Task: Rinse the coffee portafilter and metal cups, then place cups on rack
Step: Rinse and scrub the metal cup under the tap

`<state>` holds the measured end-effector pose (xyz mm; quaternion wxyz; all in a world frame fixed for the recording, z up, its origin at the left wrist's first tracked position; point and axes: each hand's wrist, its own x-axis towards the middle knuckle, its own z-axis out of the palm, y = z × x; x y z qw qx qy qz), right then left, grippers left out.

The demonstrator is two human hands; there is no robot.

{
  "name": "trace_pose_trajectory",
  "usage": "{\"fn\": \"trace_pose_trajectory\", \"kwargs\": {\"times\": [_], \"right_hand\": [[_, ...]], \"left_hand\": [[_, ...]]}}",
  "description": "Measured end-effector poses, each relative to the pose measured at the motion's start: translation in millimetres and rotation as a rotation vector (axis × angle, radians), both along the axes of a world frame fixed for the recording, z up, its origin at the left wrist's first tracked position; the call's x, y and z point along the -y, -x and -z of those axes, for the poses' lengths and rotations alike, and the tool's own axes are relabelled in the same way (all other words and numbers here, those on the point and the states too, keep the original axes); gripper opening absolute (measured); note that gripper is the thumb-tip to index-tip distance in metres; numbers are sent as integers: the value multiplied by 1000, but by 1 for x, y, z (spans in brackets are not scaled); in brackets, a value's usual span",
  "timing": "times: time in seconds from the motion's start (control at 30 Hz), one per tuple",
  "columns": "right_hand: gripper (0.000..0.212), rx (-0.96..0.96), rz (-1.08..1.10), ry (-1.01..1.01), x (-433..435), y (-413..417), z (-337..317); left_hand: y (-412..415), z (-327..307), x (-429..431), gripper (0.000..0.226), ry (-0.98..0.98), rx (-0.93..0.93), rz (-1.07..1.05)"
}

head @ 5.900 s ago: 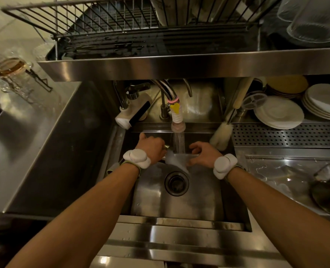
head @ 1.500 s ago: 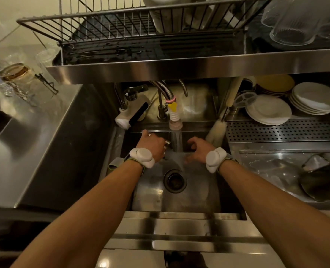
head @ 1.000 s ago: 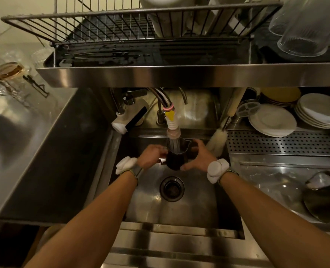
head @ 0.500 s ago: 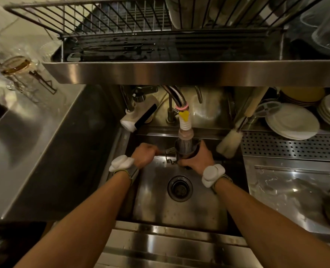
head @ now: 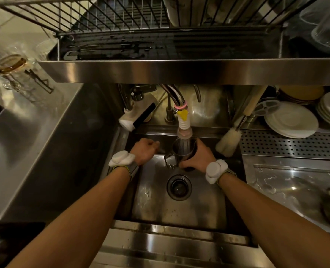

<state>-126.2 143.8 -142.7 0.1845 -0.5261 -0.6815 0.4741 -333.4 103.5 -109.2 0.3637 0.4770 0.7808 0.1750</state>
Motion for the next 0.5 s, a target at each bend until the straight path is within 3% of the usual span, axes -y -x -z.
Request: {"fn": "trace_pose_trajectory", "kwargs": {"times": [0.2,0.4,0.5], "right_hand": [[86,0,-56,13,0,6,-3],[88,-50,56,17,2,0,-3],[82,-76,76,12,4,6,-6]], "left_hand": [[5,2,-1,39,-15,-14,-18],[-21,-5,2,39,36,326,41],[-31,-12,5,30,26,398,66]]}}
